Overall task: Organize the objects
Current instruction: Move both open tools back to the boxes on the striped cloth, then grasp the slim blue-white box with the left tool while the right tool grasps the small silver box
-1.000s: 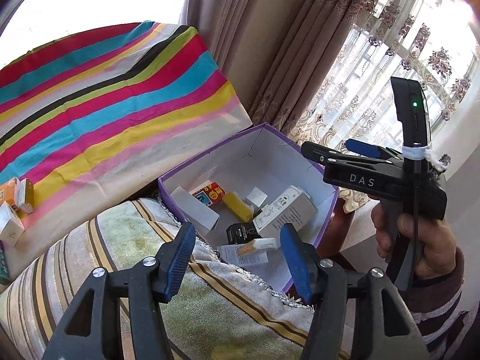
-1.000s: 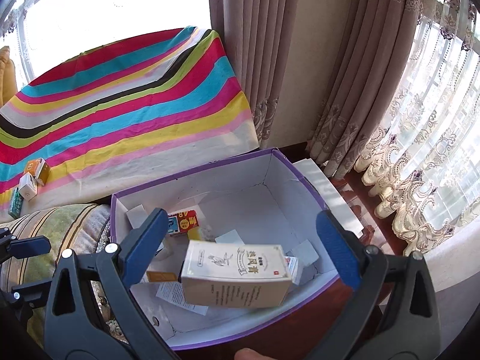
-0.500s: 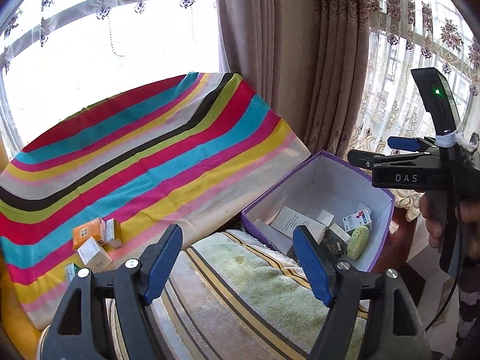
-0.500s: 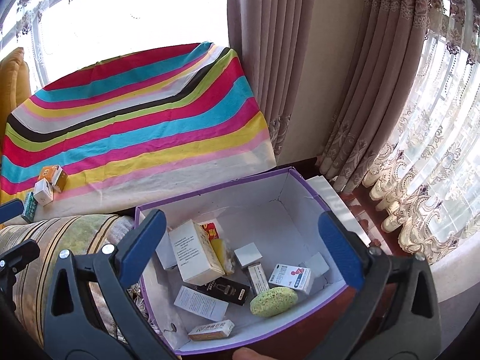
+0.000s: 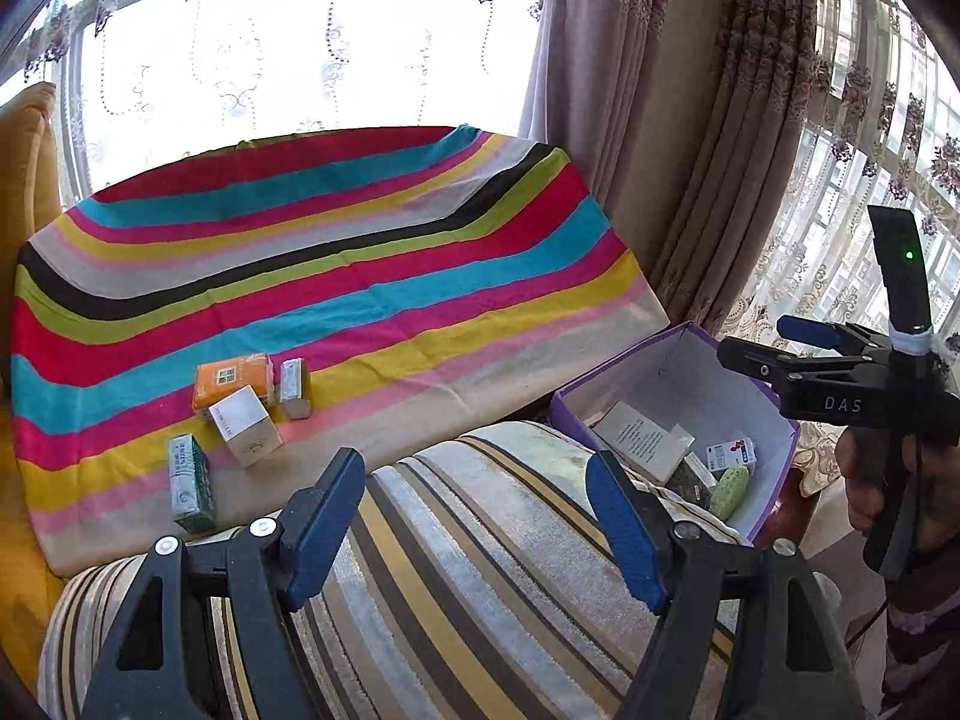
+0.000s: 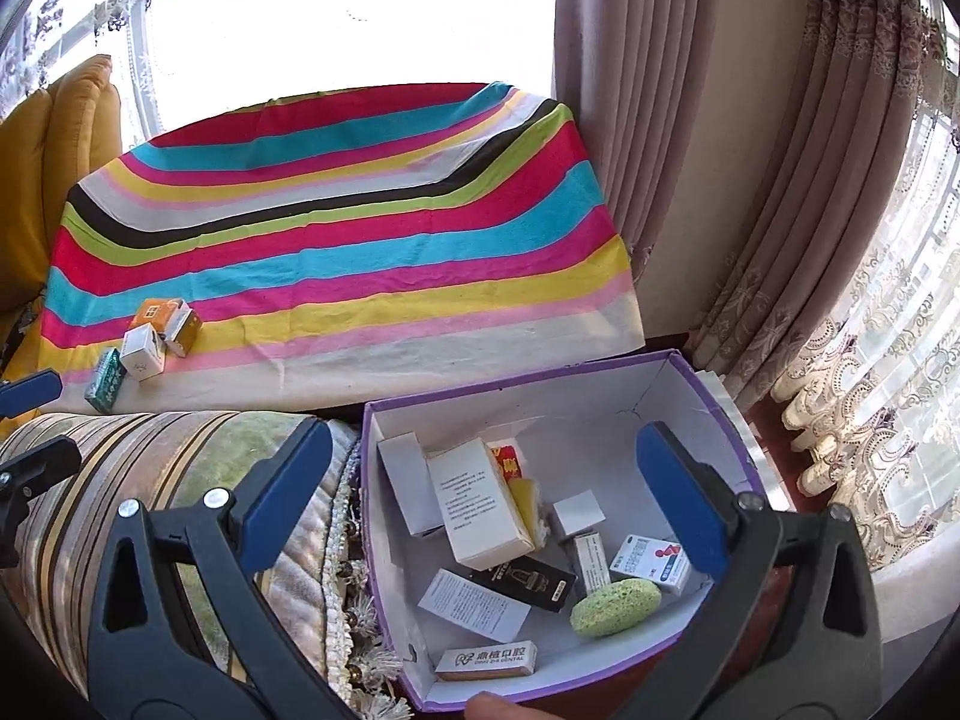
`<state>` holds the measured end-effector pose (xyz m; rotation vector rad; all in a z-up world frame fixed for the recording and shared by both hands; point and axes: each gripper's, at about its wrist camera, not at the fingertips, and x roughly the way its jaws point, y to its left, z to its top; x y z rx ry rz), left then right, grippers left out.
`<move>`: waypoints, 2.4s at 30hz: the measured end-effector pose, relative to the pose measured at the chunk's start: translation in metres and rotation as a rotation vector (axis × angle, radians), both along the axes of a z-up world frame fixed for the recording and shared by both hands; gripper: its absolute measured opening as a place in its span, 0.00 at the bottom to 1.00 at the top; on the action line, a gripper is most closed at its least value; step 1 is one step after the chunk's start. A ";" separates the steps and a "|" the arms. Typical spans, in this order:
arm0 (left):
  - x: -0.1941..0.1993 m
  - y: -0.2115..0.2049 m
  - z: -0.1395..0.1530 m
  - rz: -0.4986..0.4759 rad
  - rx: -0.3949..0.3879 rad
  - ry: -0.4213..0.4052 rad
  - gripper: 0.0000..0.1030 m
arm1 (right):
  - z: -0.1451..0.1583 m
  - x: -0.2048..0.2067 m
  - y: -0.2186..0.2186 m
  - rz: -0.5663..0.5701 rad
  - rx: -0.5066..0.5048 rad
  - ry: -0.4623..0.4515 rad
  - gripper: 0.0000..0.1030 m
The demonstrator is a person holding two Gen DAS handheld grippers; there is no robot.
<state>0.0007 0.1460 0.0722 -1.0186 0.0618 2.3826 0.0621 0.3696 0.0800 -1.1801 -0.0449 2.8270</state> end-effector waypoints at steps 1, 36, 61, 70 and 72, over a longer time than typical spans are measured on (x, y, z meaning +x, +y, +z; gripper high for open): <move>-0.001 -0.009 -0.002 0.015 0.018 -0.014 0.75 | 0.000 0.000 -0.005 0.020 -0.003 0.005 0.99; -0.104 -0.133 -0.073 0.392 -0.066 -0.337 0.43 | -0.027 -0.077 -0.135 0.259 -0.063 -0.137 0.99; -0.149 -0.137 -0.101 0.409 -0.035 -0.394 0.30 | -0.083 -0.176 -0.210 0.300 -0.097 -0.312 0.89; -0.146 -0.143 -0.098 0.427 0.005 -0.349 0.30 | -0.103 -0.201 -0.230 0.285 -0.099 -0.368 0.79; -0.146 -0.143 -0.099 0.434 0.013 -0.348 0.30 | -0.107 -0.205 -0.232 0.277 -0.096 -0.377 0.79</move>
